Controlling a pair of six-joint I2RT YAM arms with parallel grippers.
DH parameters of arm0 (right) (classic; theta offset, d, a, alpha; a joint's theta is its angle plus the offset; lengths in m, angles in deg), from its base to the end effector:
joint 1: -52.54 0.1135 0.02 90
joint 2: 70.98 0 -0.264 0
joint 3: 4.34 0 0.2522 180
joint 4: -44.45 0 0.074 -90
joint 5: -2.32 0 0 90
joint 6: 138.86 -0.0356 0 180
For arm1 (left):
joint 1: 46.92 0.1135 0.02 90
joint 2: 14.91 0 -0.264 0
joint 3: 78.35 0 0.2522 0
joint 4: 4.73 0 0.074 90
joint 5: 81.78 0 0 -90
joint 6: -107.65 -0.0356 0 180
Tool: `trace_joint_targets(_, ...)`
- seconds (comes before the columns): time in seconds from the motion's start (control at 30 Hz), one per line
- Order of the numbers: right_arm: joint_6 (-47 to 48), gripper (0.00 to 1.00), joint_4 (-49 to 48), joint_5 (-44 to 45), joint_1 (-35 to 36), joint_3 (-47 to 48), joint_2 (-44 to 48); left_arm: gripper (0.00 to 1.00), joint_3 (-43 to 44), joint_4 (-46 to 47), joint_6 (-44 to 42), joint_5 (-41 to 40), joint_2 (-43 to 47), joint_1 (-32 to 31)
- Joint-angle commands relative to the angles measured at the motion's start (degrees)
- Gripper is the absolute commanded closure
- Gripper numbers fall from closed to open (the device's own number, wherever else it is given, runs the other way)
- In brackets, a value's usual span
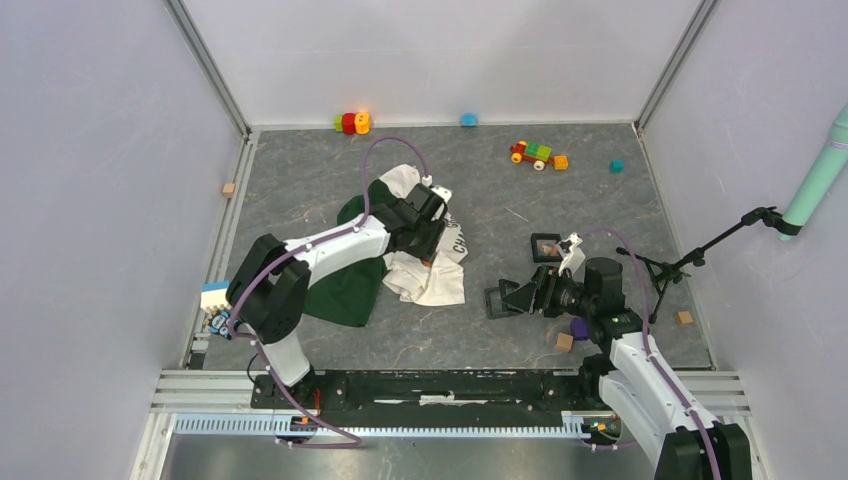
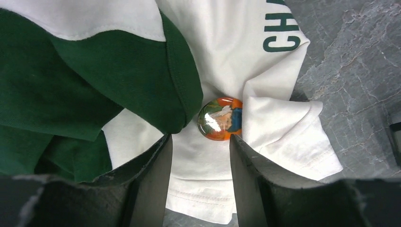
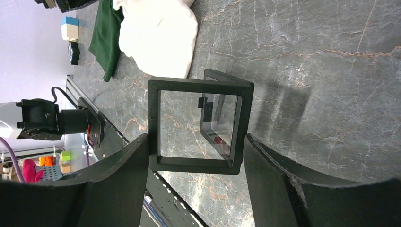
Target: Remove the brooch from the garment
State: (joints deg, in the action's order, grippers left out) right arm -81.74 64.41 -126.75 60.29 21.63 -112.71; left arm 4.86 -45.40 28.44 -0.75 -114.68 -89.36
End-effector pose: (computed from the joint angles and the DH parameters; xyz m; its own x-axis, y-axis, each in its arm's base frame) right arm 0.1438 0.0422 0.1614 -0.8179 0.3141 -0.4821 -0.1997 0.6308 0.7498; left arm 0.2736 -0.2426 0.2100 -0.7227 0.4103 -0.5562 0.4774 0.8782 0.0275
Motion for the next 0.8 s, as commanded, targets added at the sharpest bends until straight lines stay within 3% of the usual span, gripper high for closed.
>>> trace_joint_targets(0.0, 0.98, 0.43, -1.27, -1.63, -0.19, 2.55, -0.25, 0.47, 2.24, 0.46, -0.26, -1.33, -1.24, 0.16)
trace_joint_targets(0.37, 0.9, 0.43, -1.26, -1.84, -0.29, 2.93, -0.49, 0.49, 1.89, 2.22, 0.73, 0.68, -4.69, -1.77)
trace_joint_targets(0.77, 0.87, 0.43, -1.27, -1.87, -0.28, 2.93, -0.31, 0.35, 3.41, 1.26, 0.46, -0.19, -8.65, -2.39)
